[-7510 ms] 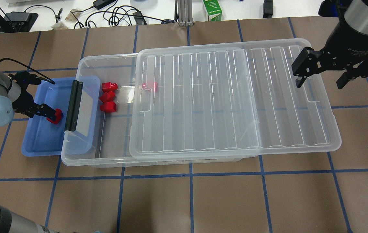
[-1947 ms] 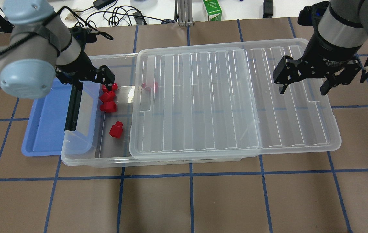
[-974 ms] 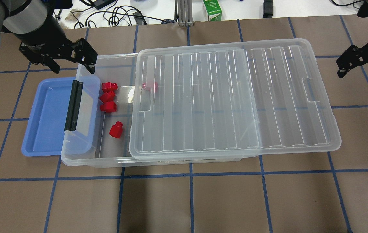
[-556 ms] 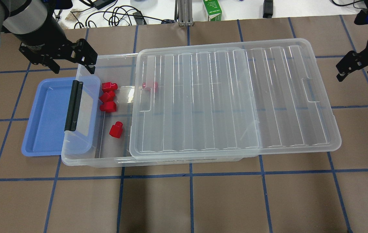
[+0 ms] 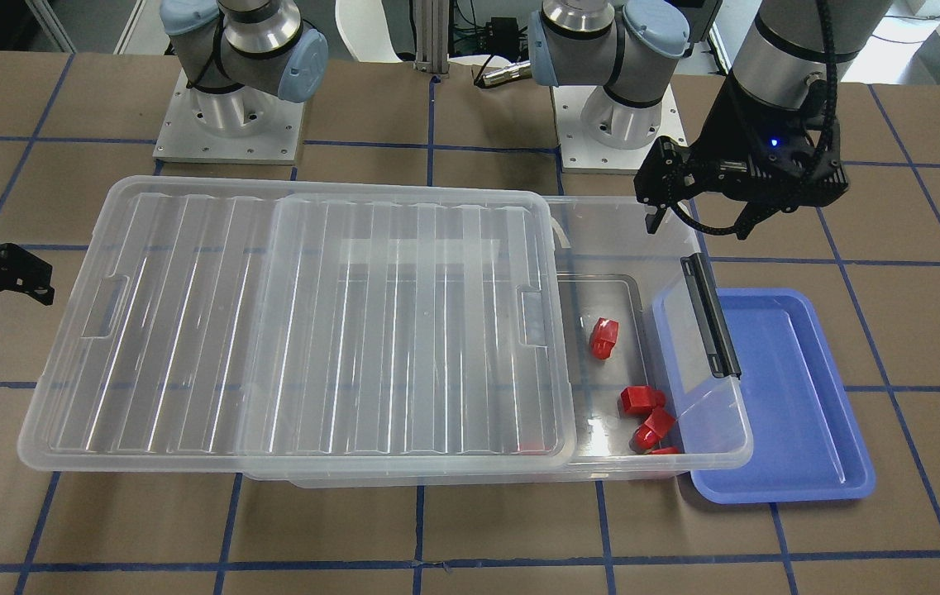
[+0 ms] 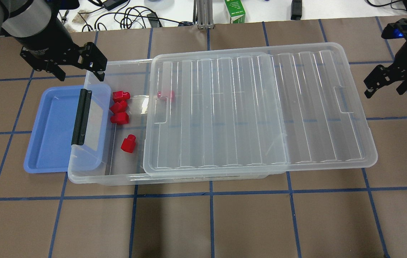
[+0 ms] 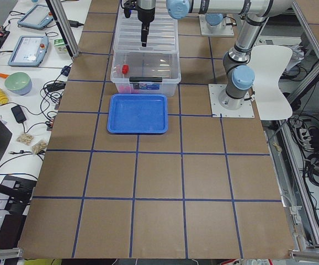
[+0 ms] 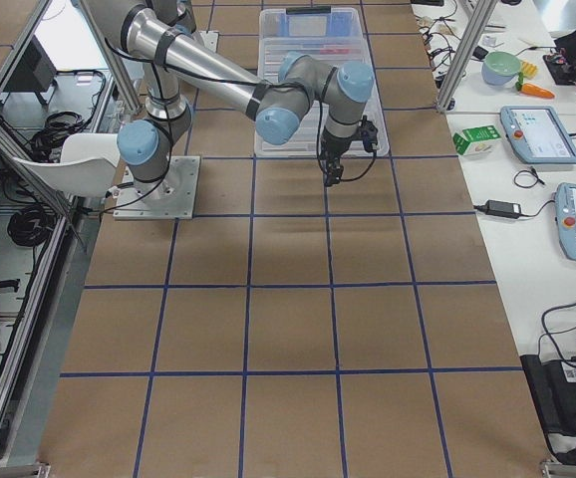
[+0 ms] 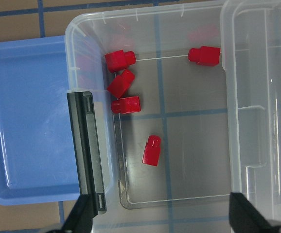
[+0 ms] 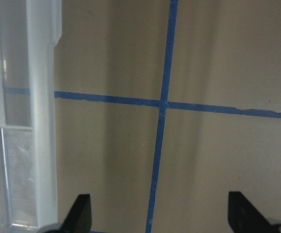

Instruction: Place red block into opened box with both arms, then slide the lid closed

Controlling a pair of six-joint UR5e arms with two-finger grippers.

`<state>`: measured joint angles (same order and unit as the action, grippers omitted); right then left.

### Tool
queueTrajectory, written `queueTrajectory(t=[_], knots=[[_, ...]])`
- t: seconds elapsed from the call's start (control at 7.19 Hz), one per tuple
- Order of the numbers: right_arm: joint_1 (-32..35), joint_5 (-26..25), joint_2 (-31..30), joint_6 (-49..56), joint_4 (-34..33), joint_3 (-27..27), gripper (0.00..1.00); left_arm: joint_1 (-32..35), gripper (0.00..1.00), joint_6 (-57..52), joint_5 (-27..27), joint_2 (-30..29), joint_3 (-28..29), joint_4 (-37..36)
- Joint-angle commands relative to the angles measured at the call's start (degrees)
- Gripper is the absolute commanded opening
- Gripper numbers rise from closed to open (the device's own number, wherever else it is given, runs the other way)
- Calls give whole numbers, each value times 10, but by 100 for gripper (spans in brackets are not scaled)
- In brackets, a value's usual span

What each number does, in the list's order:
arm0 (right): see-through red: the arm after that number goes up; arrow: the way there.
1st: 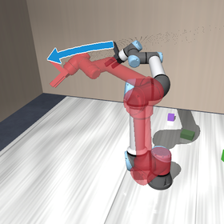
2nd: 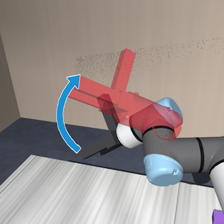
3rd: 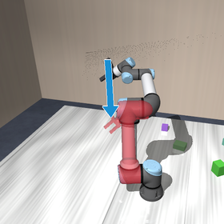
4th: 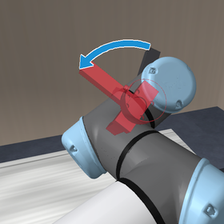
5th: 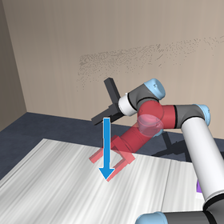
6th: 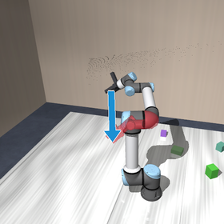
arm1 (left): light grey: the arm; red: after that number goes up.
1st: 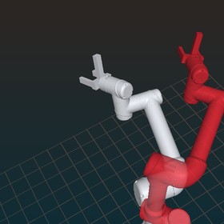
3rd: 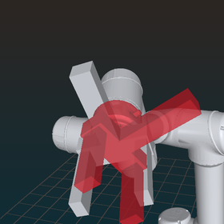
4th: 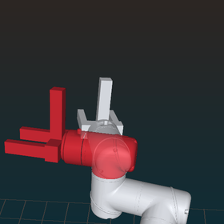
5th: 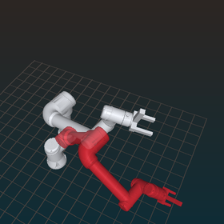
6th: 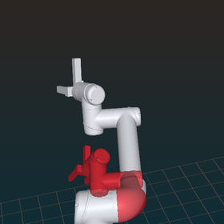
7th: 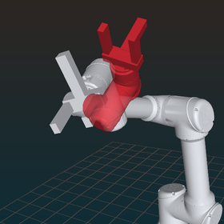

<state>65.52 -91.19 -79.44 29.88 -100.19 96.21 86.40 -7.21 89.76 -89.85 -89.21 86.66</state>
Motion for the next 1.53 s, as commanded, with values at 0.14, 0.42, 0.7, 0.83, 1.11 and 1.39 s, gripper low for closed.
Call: queueTrajectory(t=[0.14, 0.42, 0.7, 0.83, 1.11, 1.39], knots=[[5, 3, -4, -56, 1, 27, 100, -1, 100, 0, 2, 0, 0, 0], [20, 5, -4, -69, 0, 27, 100, -1, 100, 0, 2, 1, 0, 0], [50, 5, -3, -114, 0, 27, 100, -1, 100, 0, 1, 1, -1, 0], [64, 5, -2, -125, 0, 27, 100, -1, 100, 0, 2, 1, -1, 0], [98, 33, -1, -194, 0, 27, 100, -1, 100, 0, 1, 0, -1, 0], [121, 40, -2, -230, 0, 27, 100, -1, 100, 0, 1, 0, -1, 0]])
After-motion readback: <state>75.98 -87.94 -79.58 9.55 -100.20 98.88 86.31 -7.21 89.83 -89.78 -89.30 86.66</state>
